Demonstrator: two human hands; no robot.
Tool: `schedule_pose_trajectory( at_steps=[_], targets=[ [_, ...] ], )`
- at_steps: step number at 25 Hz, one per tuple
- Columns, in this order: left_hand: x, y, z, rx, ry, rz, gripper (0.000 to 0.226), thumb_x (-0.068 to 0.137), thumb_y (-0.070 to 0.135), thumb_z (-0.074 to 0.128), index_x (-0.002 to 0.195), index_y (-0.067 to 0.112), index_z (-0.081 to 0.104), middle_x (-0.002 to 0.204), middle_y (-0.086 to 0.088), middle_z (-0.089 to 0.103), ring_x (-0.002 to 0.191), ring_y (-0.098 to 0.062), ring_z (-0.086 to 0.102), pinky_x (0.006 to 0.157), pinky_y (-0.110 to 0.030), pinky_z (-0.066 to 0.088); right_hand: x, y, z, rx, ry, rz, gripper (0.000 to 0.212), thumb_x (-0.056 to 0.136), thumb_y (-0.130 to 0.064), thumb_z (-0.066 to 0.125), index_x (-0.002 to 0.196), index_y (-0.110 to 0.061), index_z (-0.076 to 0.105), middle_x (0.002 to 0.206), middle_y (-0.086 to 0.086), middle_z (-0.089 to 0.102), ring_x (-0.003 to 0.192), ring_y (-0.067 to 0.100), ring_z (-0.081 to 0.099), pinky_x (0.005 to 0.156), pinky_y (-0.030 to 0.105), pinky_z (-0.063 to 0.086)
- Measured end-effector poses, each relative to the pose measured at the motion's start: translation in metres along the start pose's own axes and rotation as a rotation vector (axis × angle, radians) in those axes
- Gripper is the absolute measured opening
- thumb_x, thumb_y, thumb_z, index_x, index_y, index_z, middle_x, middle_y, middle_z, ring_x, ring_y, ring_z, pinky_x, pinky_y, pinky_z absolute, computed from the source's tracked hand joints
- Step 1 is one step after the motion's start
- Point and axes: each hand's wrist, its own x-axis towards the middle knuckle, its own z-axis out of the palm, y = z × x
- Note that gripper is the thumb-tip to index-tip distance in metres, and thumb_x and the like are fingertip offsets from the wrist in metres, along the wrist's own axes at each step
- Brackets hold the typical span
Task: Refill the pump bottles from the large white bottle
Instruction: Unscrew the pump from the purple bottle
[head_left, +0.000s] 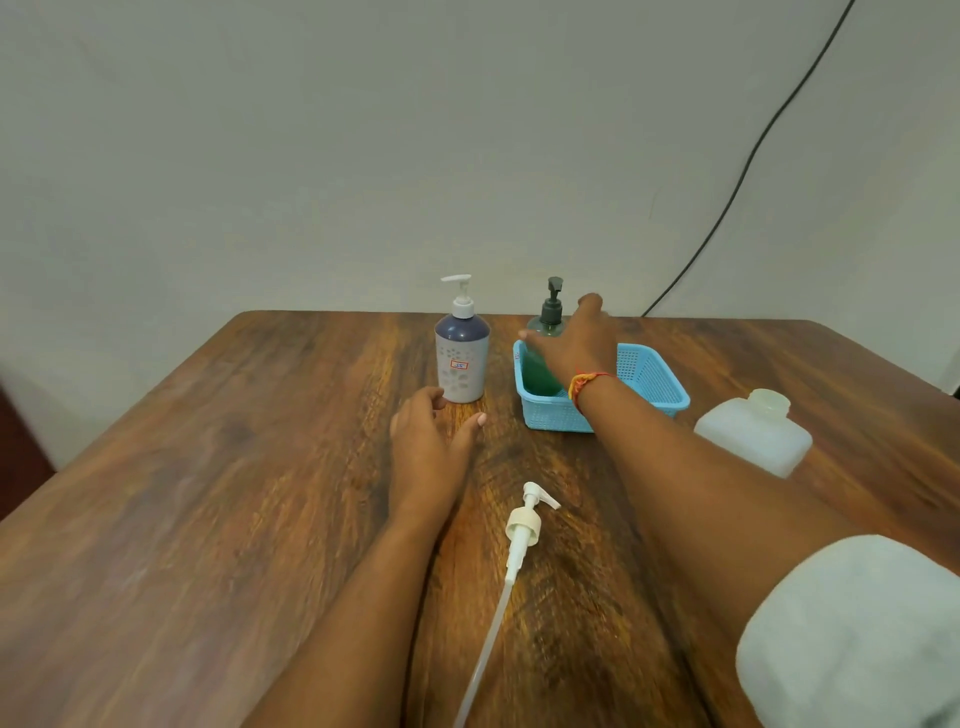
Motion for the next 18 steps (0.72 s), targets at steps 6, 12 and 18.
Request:
schedule_pose_trajectory(
  at_steps=[6, 12, 18],
  targets=[
    [0.000, -0.002, 0.001, -0.017, 0.011, -0.021, 0.056, 0.088, 0.042, 0.075, 0.134, 0.016, 0.054, 0.131, -0.002, 0.060, 0.123, -0.019, 0.053, 0.097, -0.032, 0.047, -0.029, -0.047, 0.022, -0.096, -0.045, -0.409, 0.057, 0.086, -0.049, 0.073, 0.124, -0.008, 0.058, 0.121, 0.011, 0.060, 0.113, 0.026, 0.056, 0.090, 0.033, 0.047],
    [0.003, -0.001, 0.006, -0.019, 0.019, -0.063, 0.054, 0.088, 0.042, 0.074, 0.132, 0.017, 0.054, 0.129, -0.001, 0.060, 0.123, -0.018, 0.053, 0.099, -0.038, 0.050, -0.018, -0.054, 0.042, -0.146, -0.302, -0.303, 0.066, 0.081, -0.050, 0.078, 0.124, -0.007, 0.053, 0.122, 0.012, 0.062, 0.112, 0.028, 0.060, 0.083, 0.031, 0.046],
    [0.004, -0.004, 0.007, -0.023, 0.026, -0.077, 0.052, 0.088, 0.043, 0.073, 0.130, 0.019, 0.054, 0.128, 0.000, 0.060, 0.121, -0.017, 0.053, 0.097, -0.037, 0.051, -0.006, -0.058, 0.062, -0.153, -0.354, -0.244, 0.074, 0.080, -0.052, 0.079, 0.132, -0.008, 0.049, 0.128, 0.014, 0.057, 0.115, 0.028, 0.057, 0.095, 0.036, 0.047]
  ],
)
